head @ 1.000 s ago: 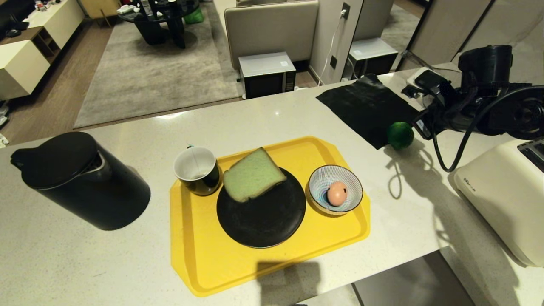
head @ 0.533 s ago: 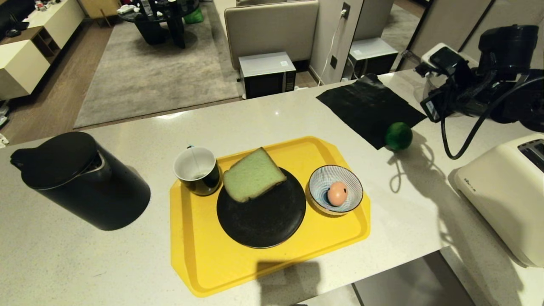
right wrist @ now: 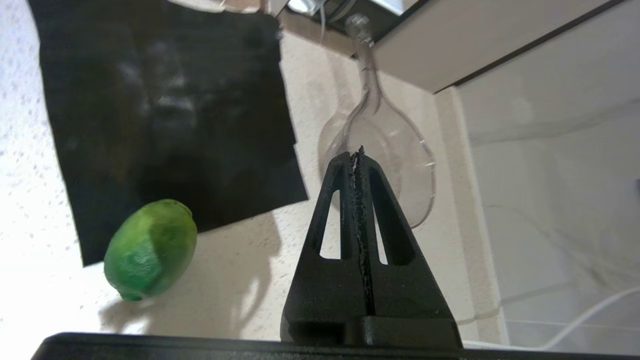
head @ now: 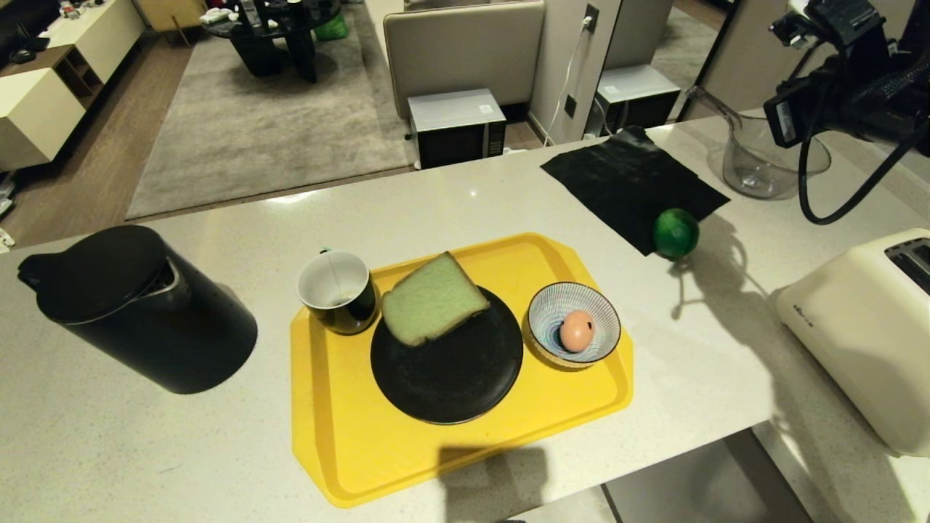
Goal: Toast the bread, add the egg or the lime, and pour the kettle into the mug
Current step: Put the fruit on a plate
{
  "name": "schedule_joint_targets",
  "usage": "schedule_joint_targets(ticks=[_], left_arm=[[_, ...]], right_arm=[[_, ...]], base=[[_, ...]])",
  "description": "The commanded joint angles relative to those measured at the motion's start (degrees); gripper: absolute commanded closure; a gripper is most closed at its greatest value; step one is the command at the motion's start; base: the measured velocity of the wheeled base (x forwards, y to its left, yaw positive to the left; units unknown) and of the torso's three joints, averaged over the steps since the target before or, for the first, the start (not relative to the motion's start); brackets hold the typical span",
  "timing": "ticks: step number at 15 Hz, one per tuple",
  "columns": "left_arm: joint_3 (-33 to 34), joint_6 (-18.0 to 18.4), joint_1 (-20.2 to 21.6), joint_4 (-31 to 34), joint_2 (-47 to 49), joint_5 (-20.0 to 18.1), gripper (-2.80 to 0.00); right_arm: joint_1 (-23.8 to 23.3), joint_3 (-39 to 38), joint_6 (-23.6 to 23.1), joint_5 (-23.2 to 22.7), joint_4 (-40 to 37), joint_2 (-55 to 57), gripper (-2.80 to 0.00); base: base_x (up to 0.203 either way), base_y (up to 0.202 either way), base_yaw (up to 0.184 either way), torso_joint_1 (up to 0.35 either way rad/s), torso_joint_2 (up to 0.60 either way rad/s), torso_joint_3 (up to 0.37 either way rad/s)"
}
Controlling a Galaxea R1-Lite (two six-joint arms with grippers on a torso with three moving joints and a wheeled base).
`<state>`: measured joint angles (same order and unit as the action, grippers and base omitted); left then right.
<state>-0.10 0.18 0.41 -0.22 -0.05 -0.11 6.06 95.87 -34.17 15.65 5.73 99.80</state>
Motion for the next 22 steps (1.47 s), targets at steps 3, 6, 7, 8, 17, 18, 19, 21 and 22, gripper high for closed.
schedule_joint_targets(ticks=[3, 6, 7, 8, 17, 18, 19, 21, 22], left_arm=[[0.0, 0.0, 0.0, 0.0, 0.0, 0.0, 0.0], [0.0, -0.1, 0.0, 0.0, 0.0, 0.0, 0.0], [0.0, -0.1, 0.0, 0.0, 0.0, 0.0, 0.0], [0.0, -0.1, 0.0, 0.0, 0.0, 0.0, 0.0], [0.0, 0.0, 0.0, 0.0, 0.0, 0.0, 0.0], [0.0, 0.0, 0.0, 0.0, 0.0, 0.0, 0.0], [0.0, 0.0, 0.0, 0.0, 0.0, 0.0, 0.0], [0.0, -0.1, 0.0, 0.0, 0.0, 0.0, 0.0], [0.0, -0.1, 0.0, 0.0, 0.0, 0.0, 0.0]], right_arm=[[-0.1, 0.4, -0.2, 0.3, -0.2, -2.3, 0.0], [0.0, 0.5, -0.2, 0.4, -0.2, -2.6, 0.0], [0.0, 0.3, -0.2, 0.4, -0.2, -2.7, 0.0], [0.0, 0.3, -0.2, 0.4, -0.2, -2.7, 0.0], [2.0, -1.0, 0.2, -1.3, -5.6, -6.6, 0.0], [2.3, -1.5, 0.8, -1.3, -5.7, -6.9, 0.0], [2.3, -1.5, 0.9, -1.3, -5.7, -6.9, 0.0], [2.3, -1.5, 0.9, -1.3, -5.7, -6.8, 0.0], [2.3, -1.5, 0.9, -1.3, -5.7, -6.8, 0.0]], base=[[0.0, 0.0, 0.0, 0.0, 0.0, 0.0], [0.0, 0.0, 0.0, 0.0, 0.0, 0.0], [0.0, 0.0, 0.0, 0.0, 0.0, 0.0], [0.0, 0.0, 0.0, 0.0, 0.0, 0.0], [0.0, 0.0, 0.0, 0.0, 0.0, 0.0], [0.0, 0.0, 0.0, 0.0, 0.0, 0.0], [0.0, 0.0, 0.0, 0.0, 0.0, 0.0], [-0.152, 0.0, -0.002, 0.004, 0.01, -0.001], [-0.147, 0.0, 0.002, -0.012, 0.0, 0.007]])
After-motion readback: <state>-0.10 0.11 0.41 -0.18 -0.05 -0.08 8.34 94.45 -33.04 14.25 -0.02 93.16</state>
